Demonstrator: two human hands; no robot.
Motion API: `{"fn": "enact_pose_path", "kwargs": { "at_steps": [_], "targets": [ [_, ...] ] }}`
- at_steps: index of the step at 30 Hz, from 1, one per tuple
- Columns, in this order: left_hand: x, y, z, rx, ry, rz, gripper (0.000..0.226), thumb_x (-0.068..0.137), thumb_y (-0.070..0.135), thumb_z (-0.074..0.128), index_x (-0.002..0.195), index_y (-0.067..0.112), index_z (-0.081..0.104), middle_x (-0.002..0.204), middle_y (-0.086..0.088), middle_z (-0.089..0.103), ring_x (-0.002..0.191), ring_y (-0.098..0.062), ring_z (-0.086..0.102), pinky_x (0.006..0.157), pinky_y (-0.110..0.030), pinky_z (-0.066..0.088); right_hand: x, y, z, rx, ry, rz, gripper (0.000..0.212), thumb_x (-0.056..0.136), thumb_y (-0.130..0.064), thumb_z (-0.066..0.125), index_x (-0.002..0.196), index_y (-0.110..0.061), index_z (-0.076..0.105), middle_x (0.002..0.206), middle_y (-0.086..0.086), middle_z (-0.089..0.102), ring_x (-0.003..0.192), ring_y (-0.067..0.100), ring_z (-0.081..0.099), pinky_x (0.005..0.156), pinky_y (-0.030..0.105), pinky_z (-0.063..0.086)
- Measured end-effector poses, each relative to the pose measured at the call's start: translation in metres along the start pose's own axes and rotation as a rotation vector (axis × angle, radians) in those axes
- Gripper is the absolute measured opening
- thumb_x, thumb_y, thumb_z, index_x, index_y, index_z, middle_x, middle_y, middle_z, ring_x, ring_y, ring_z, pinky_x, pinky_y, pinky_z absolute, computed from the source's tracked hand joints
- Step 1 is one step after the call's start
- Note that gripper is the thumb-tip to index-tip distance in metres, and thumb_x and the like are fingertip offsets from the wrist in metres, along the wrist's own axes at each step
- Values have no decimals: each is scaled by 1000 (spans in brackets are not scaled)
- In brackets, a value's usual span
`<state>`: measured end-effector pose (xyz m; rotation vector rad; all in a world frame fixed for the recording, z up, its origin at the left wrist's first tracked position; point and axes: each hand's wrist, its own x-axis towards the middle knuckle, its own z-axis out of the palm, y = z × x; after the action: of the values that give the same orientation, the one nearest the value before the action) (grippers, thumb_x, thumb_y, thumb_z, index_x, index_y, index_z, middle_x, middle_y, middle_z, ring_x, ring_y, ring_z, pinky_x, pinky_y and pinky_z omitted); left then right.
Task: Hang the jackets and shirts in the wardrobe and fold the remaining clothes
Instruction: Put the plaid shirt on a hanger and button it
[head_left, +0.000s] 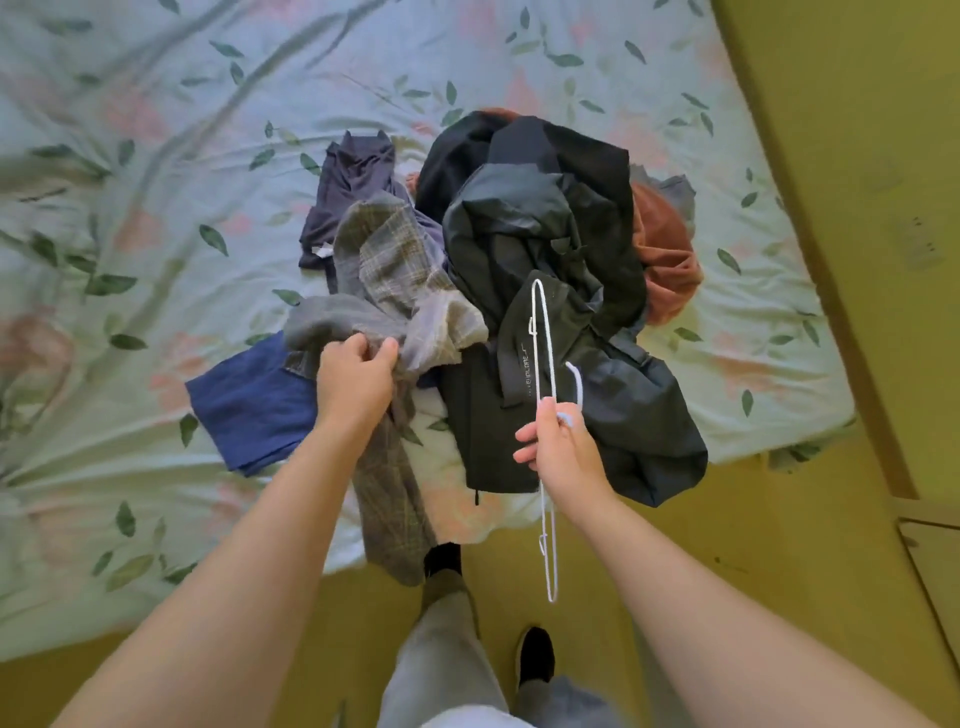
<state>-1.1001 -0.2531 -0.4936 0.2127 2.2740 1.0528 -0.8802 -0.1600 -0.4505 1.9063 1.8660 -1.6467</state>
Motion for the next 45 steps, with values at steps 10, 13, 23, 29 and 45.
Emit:
{"fn": "enact_pose_path", "kwargs": {
  "at_steps": [10,13,23,29,45],
  "targets": [
    [-112,124,-148,-553,126,184,31,98,47,49,80,43,73,85,9,76,80,-11,74,60,-33,61,-58,-94,36,-51,-467,-188,29,93,-12,63,95,-19,35,81,1,39,60,7,42,50,15,36],
    [-154,145,-177,-631,267,233,29,96,48,50,81,43,75,86,3,75,83,-20,72,68,-41,59,-76,-121,43,-74,-452,-356,39,86,-12,70,96,-22,34,90,-1,42,73,11,46,61,24,40],
    [-300,165,-224,-974,629,285,31,109,27,46,92,9,66,79,-7,75,76,-20,75,65,-33,60,-156,-173,21,82,-1001,-389,58,56,-33,72,106,-24,45,113,6,55,96,22,57,74,38,45],
    [-382,159,-214,-932,659,353,34,106,25,50,87,12,76,84,-10,74,74,-20,71,67,-34,60,-227,-143,30,-15,-1388,-581,67,63,-32,92,117,-20,54,102,0,75,95,21,74,73,35,60],
    [-596,-64,-95,-492,724,-393,79,60,21,85,133,32,56,128,5,65,116,-19,64,98,-51,55,-391,-73,18,-23,-1766,-266,31,84,-9,56,108,-10,75,108,22,74,92,35,74,75,44,60]
  ]
}}
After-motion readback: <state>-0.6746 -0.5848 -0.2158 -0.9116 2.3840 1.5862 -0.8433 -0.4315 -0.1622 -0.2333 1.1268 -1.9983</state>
